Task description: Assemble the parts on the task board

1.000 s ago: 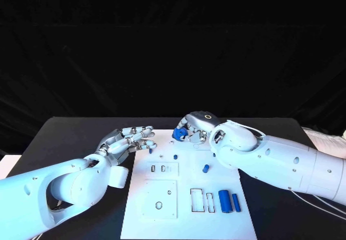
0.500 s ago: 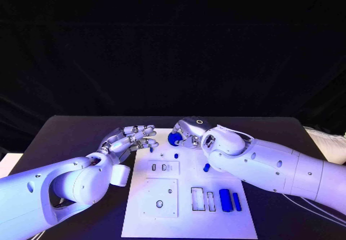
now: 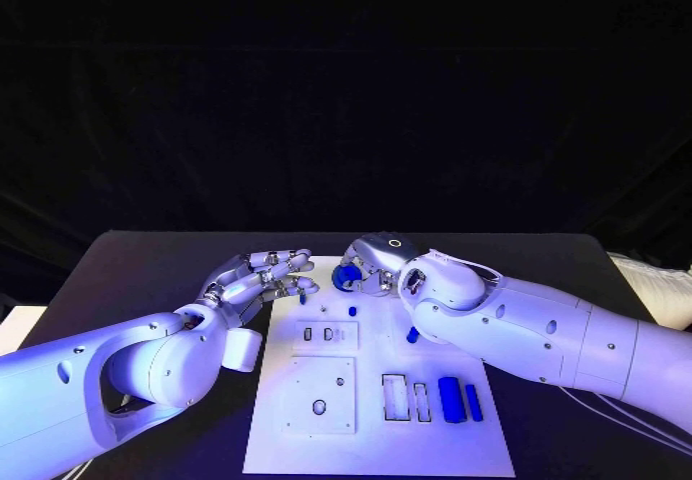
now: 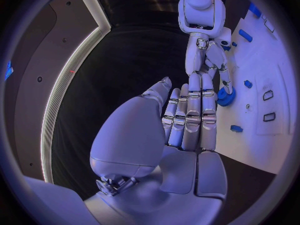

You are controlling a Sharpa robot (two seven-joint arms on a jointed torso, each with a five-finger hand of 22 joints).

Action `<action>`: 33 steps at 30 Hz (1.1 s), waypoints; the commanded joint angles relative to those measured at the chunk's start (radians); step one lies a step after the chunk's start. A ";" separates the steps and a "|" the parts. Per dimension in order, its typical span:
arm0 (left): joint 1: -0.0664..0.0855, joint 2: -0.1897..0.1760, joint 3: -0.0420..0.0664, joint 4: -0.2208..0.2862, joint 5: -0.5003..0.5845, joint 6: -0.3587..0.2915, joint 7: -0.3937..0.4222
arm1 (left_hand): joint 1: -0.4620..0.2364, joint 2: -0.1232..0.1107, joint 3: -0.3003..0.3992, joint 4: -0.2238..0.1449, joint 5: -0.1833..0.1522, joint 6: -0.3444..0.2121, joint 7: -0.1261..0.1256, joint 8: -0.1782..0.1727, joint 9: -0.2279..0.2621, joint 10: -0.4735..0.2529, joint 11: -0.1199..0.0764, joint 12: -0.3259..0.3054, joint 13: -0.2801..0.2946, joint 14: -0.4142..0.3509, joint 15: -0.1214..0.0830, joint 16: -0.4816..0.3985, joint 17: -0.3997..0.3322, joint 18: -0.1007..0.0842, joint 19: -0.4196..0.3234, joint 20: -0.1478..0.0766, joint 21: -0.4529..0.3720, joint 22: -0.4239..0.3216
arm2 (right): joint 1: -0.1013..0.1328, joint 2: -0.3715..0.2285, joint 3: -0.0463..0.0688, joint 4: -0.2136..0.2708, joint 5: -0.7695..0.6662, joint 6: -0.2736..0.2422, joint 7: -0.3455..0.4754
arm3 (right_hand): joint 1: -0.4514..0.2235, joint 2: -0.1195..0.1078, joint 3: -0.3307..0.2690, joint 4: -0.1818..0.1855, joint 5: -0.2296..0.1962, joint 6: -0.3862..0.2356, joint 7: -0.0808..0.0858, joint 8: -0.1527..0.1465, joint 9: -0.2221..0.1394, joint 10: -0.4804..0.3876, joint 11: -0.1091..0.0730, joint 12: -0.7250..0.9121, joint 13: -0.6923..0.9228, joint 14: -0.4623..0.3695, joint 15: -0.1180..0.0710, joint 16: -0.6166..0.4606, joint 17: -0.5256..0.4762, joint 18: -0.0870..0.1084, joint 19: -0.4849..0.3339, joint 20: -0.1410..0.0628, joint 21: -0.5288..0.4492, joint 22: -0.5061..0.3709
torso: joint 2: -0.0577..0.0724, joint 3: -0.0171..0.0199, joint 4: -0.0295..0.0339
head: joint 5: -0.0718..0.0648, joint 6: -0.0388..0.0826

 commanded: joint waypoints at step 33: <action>0.001 0.006 0.001 -0.007 0.001 0.023 0.002 | 0.008 0.001 0.010 0.000 -0.002 -0.002 0.004 -0.007 -0.001 -0.008 0.001 -0.006 -0.002 -0.007 0.003 -0.005 0.003 0.000 -0.009 0.003 0.001 -0.001 | -0.008 -0.013 -0.005 0.000 0.010 -0.039 -0.007 | -0.086 -0.049 -0.096 0.140 -0.078 -0.075 0.012 0.000 -0.002 0.064 0.018 -0.027 0.210 0.103 0.021 0.004 0.263 -0.009 0.095 0.025 -0.002 0.244 | 0.000 0.0011 0.0001 | -0.002 -0.003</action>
